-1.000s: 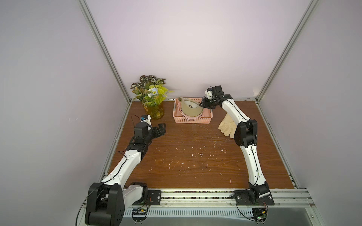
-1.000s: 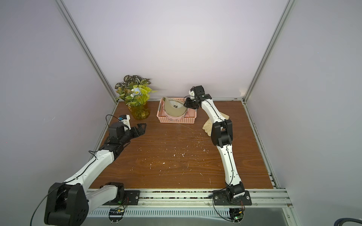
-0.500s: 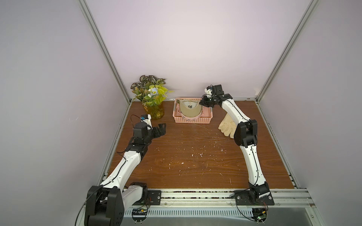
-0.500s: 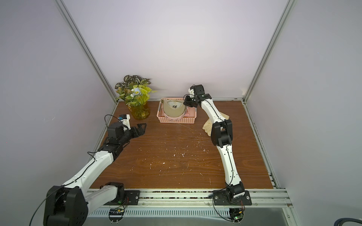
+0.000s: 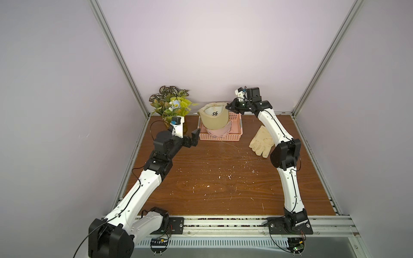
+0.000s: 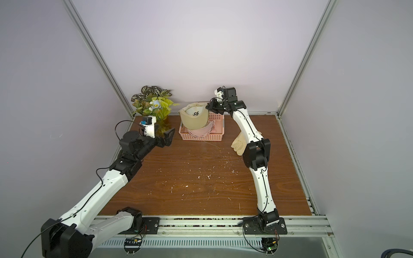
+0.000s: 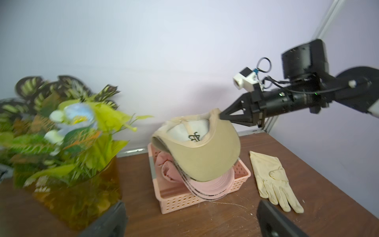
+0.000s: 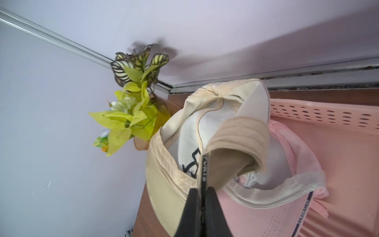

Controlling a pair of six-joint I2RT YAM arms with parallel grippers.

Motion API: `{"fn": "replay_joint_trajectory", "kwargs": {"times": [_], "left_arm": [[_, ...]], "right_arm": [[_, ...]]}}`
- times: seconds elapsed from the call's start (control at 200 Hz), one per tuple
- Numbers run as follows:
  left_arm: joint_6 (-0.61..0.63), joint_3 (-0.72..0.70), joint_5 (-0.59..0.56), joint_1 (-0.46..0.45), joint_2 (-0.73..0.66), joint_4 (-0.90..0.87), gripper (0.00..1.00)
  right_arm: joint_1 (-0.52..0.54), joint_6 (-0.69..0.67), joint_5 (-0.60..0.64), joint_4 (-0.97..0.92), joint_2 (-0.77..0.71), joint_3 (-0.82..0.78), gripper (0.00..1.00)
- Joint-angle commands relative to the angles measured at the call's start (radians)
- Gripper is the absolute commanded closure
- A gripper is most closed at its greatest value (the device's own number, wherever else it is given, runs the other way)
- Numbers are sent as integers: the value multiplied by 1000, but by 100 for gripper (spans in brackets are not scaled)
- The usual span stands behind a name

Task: Turn the baseball cap inside out
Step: Pick up the baseball cap from the basket.

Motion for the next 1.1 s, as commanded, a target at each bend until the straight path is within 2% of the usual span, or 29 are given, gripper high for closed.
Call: {"fn": "replay_joint_trajectory", "kwargs": {"times": [0.0,0.15,0.255,0.335,0.641,0.871,0.951,1.001,1.016,1.041,1.091], "left_arm": [[224,72,-58,-116,64,-2,0],[422,160,-203,-262,179,-19,0],[521,202,-311,-320,254,1,0],[584,223,-352,-351,302,21,0],[681,257,-508,-376,453,214,0],[722,270,-618,-376,546,403,10],[746,286,-615,-376,577,413,19],[743,300,-606,-377,590,395,36],[738,304,-603,-376,592,390,46],[728,305,-604,-376,592,387,55],[705,296,-603,-375,580,398,68]], "right_arm": [[6,46,-46,12,-92,64,100],[7,106,-4,-61,-138,49,100],[8,86,39,-132,-168,51,100],[9,73,59,-168,-189,39,100],[40,34,69,-231,-256,-19,100],[66,17,66,-217,-320,-131,100],[70,12,59,-200,-350,-183,100],[70,10,62,-183,-372,-224,100],[70,10,65,-176,-380,-237,100],[72,9,68,-167,-390,-255,100],[70,1,82,-150,-418,-295,100]]}}
